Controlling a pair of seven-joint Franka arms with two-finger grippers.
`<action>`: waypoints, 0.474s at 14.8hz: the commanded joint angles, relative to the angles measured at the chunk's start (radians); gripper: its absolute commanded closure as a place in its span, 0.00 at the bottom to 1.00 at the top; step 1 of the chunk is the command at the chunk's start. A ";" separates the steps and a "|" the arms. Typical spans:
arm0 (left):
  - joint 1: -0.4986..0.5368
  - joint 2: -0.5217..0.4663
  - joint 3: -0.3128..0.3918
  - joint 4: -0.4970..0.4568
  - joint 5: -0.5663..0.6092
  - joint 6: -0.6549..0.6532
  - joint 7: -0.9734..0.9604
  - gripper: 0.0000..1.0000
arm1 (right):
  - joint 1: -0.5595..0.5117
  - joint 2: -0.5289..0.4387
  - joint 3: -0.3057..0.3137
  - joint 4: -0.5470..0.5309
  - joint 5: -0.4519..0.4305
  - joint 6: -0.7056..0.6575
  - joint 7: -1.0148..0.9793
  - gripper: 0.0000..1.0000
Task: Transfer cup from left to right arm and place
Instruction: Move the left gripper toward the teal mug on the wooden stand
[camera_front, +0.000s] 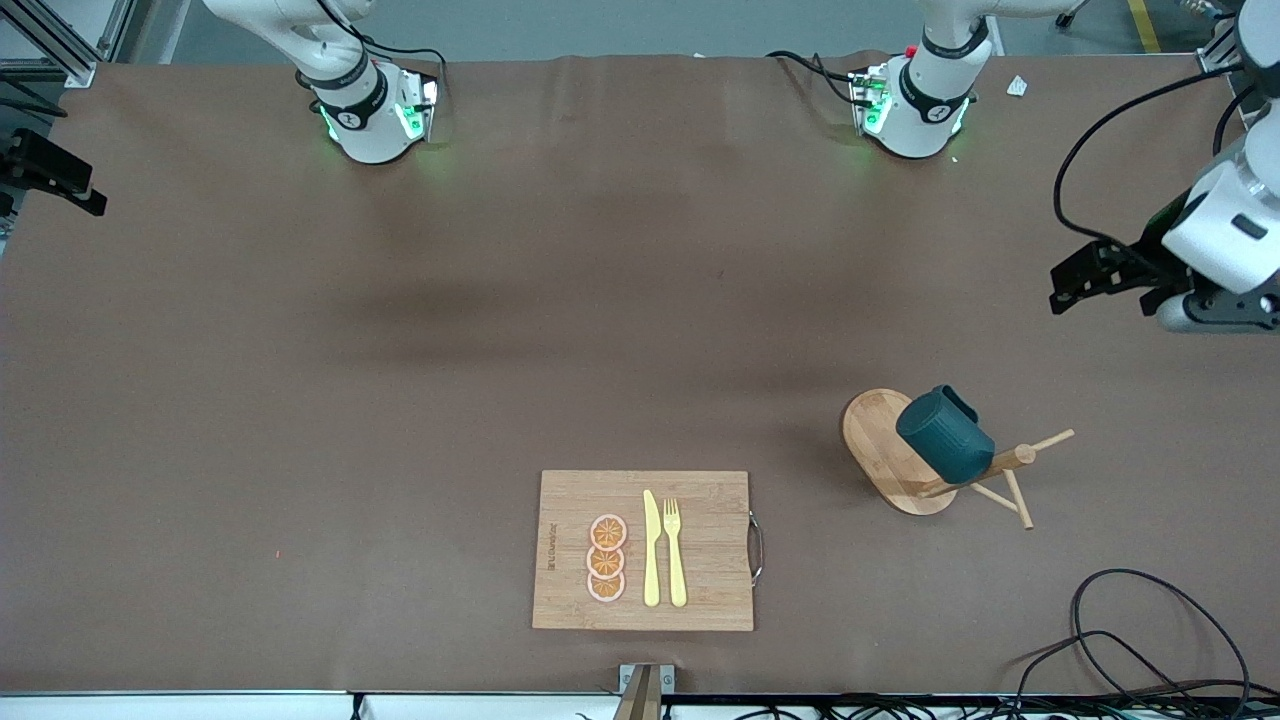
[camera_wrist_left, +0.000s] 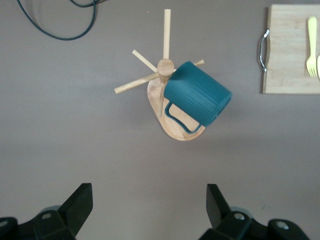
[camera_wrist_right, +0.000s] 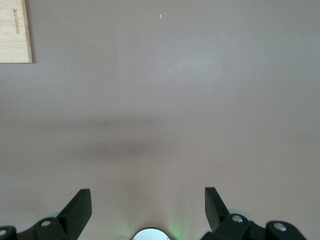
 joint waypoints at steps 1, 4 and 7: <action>0.003 0.024 0.002 0.016 -0.045 0.012 -0.135 0.00 | -0.001 -0.013 0.004 -0.019 -0.003 0.010 -0.012 0.00; -0.003 0.026 0.000 0.016 -0.046 0.012 -0.329 0.00 | 0.000 -0.013 0.004 -0.019 -0.003 0.004 -0.012 0.00; 0.003 0.049 0.000 0.016 -0.063 0.012 -0.462 0.00 | 0.000 -0.013 0.004 -0.019 -0.003 0.003 -0.012 0.00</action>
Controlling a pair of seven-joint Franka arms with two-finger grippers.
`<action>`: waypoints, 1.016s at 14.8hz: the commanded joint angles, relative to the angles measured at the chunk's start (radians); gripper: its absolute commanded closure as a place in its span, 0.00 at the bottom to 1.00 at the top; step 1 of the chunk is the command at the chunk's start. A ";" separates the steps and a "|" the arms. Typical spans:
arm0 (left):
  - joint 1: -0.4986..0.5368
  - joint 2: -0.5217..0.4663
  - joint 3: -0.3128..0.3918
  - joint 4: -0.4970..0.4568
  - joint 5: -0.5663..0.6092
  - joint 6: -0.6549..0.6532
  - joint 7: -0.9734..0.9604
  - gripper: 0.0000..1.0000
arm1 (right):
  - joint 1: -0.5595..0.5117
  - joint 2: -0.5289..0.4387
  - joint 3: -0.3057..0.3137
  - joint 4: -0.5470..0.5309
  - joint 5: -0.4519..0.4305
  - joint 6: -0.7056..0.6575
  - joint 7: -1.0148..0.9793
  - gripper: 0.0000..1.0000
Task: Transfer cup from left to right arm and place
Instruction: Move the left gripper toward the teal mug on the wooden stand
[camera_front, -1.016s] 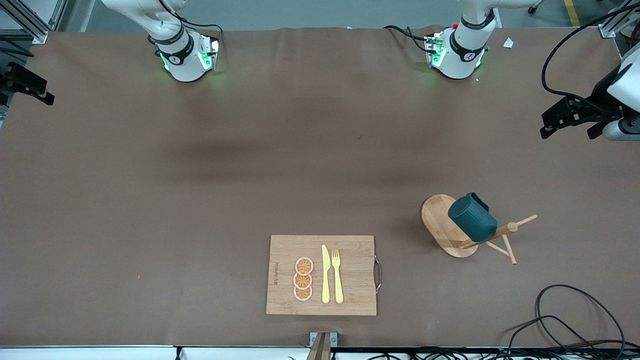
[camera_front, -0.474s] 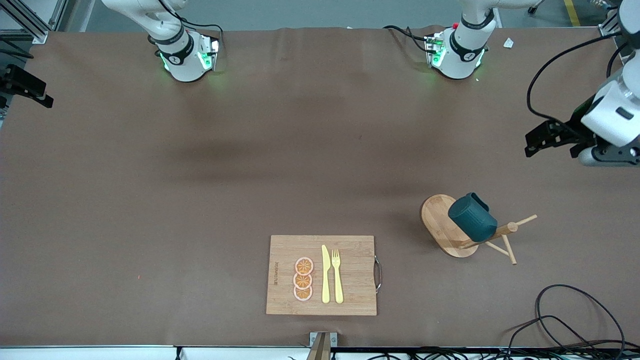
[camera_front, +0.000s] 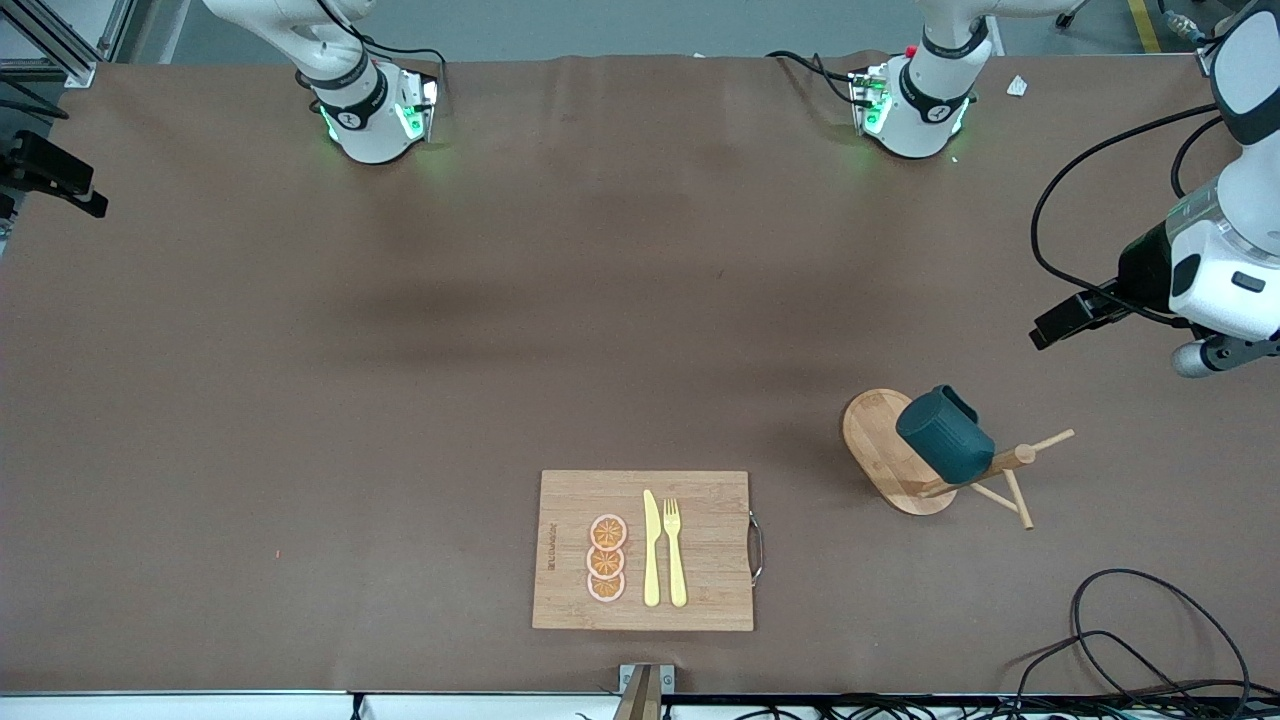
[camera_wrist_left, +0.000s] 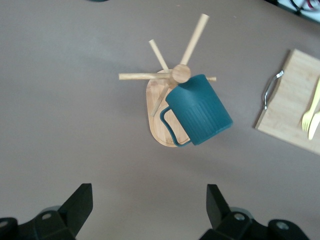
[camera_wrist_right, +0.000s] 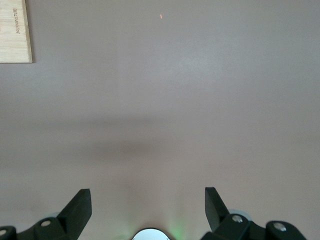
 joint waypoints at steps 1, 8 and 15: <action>0.004 0.032 0.003 0.016 -0.048 -0.003 -0.123 0.00 | 0.000 -0.014 0.003 -0.017 -0.001 0.002 -0.010 0.00; 0.012 0.153 0.011 0.109 -0.109 -0.003 -0.379 0.00 | -0.003 -0.012 0.001 -0.017 -0.001 0.004 -0.039 0.00; 0.004 0.256 0.011 0.127 -0.152 0.071 -0.427 0.00 | -0.004 -0.014 0.000 -0.017 0.023 -0.001 0.011 0.00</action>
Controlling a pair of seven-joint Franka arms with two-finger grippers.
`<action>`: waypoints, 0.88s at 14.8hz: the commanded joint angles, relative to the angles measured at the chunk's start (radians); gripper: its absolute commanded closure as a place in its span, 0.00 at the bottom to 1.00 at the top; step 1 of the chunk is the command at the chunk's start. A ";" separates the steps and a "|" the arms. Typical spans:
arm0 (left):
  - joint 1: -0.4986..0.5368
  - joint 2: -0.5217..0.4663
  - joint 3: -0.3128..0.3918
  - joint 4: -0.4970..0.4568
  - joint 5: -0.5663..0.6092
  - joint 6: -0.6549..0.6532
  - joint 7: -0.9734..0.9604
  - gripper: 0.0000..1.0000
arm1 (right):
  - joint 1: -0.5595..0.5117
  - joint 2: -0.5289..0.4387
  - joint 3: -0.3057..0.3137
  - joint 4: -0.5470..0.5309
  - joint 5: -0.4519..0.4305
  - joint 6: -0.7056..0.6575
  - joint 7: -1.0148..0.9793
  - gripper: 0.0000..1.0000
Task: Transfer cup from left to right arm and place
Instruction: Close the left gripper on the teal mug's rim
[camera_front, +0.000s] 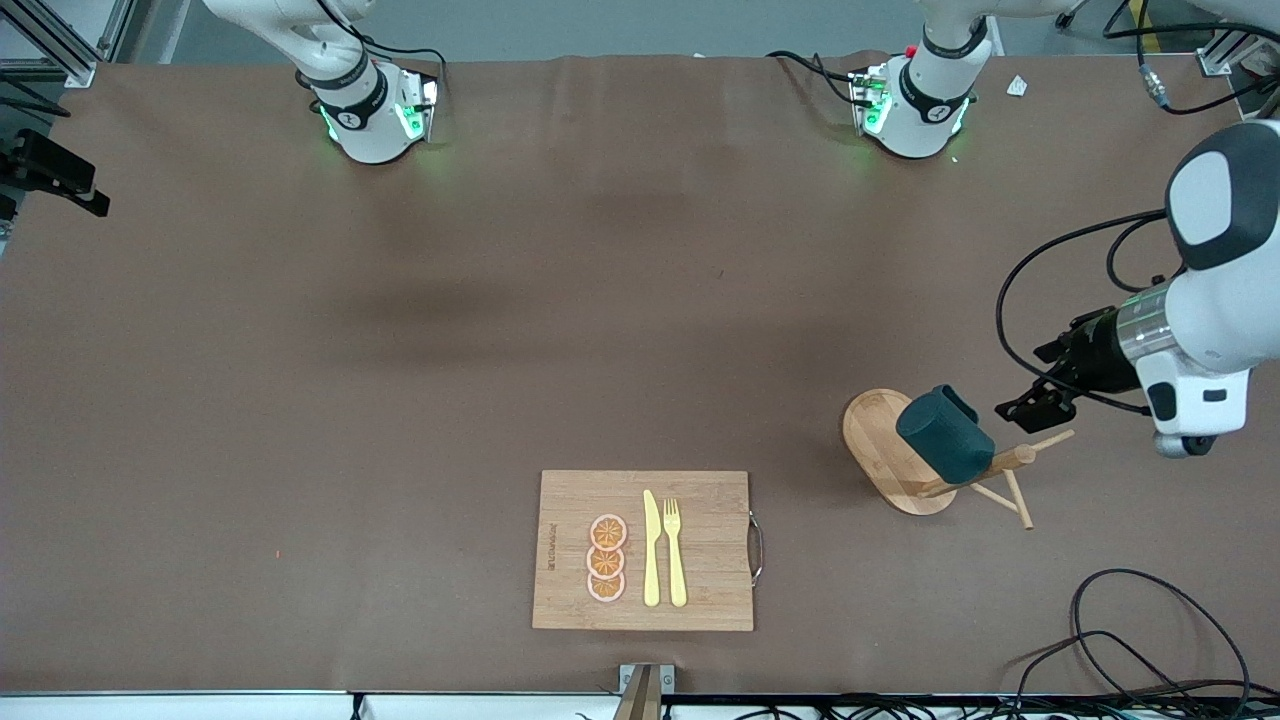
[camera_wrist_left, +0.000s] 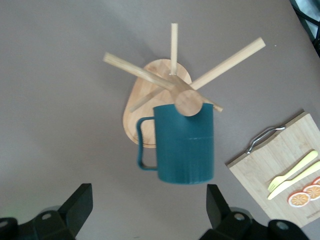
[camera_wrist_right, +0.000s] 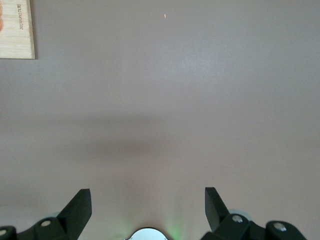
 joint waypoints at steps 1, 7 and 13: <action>-0.005 0.050 0.004 0.031 -0.024 0.035 -0.024 0.00 | -0.004 -0.014 0.001 -0.016 0.017 0.000 0.036 0.00; -0.015 0.118 0.001 0.031 -0.046 0.107 -0.025 0.00 | -0.003 -0.013 0.002 -0.016 0.022 0.000 0.017 0.00; -0.019 0.167 -0.004 0.029 -0.078 0.169 -0.026 0.00 | -0.001 -0.013 0.002 -0.016 0.022 0.003 0.017 0.00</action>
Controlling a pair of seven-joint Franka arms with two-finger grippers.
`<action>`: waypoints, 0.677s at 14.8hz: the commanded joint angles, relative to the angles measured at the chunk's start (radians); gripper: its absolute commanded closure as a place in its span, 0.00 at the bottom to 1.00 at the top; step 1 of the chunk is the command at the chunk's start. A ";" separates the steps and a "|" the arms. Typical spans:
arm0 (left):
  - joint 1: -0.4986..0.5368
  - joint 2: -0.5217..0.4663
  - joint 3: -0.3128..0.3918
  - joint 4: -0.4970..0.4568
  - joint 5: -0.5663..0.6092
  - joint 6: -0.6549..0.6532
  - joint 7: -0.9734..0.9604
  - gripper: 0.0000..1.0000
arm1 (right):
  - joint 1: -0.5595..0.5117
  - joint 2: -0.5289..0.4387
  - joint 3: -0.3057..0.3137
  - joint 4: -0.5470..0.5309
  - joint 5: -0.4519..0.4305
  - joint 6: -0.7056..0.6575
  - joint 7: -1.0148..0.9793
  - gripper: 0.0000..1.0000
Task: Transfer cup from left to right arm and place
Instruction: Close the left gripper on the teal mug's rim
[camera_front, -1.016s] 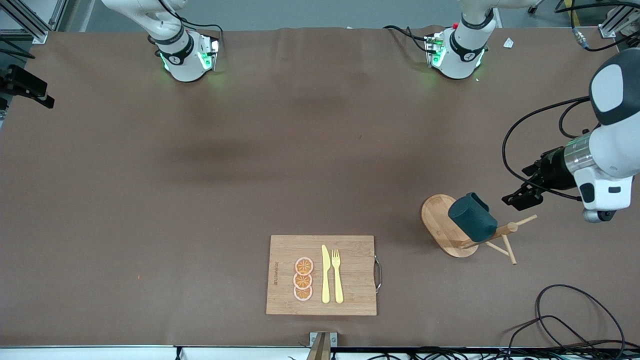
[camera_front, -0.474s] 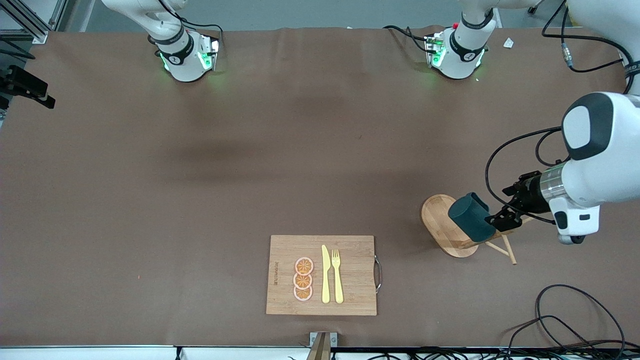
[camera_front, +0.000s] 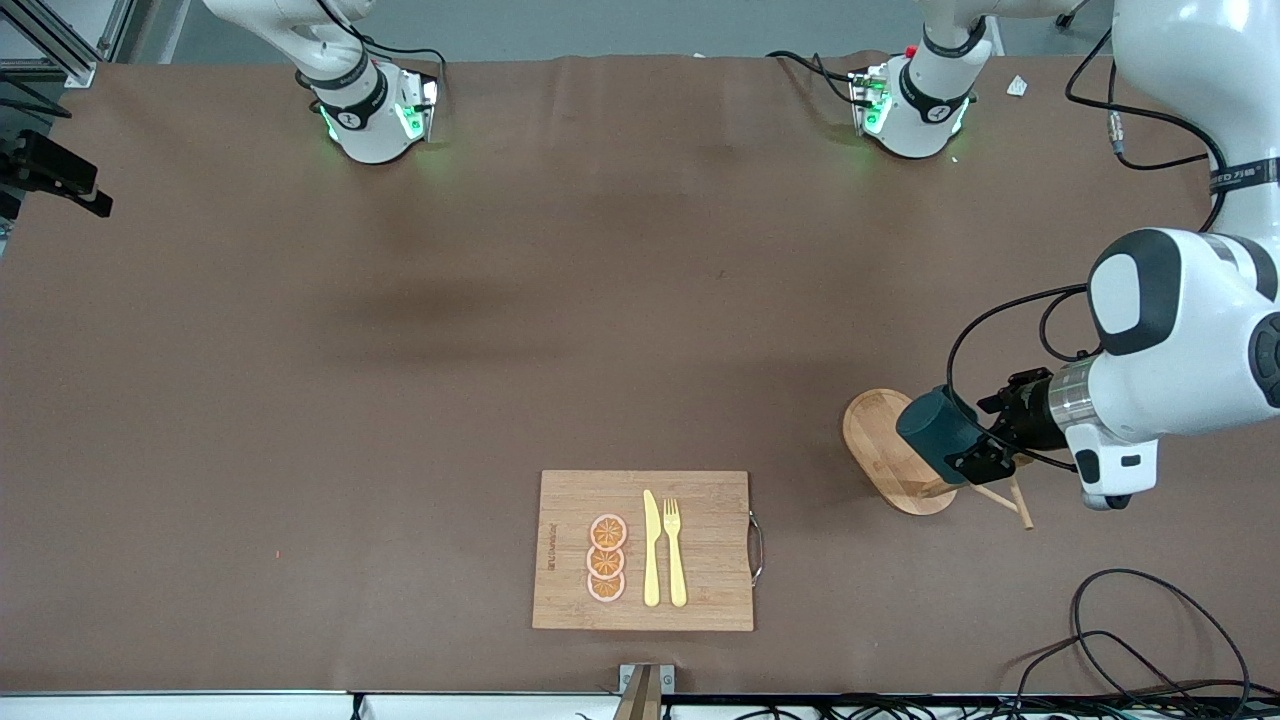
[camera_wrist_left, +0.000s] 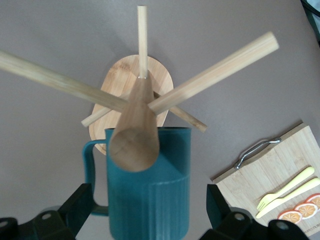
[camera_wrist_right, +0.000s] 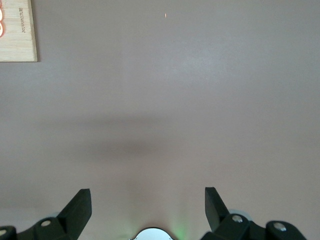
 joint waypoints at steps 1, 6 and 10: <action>-0.006 0.037 0.001 0.021 -0.028 0.030 -0.015 0.00 | -0.001 -0.013 0.002 -0.016 0.012 0.004 0.001 0.00; -0.007 0.069 -0.002 0.020 -0.055 0.049 -0.015 0.00 | 0.000 -0.013 0.002 -0.016 0.012 0.004 0.001 0.00; -0.009 0.070 -0.003 0.018 -0.065 0.066 -0.015 0.02 | -0.001 -0.013 0.002 -0.016 0.012 0.004 -0.002 0.00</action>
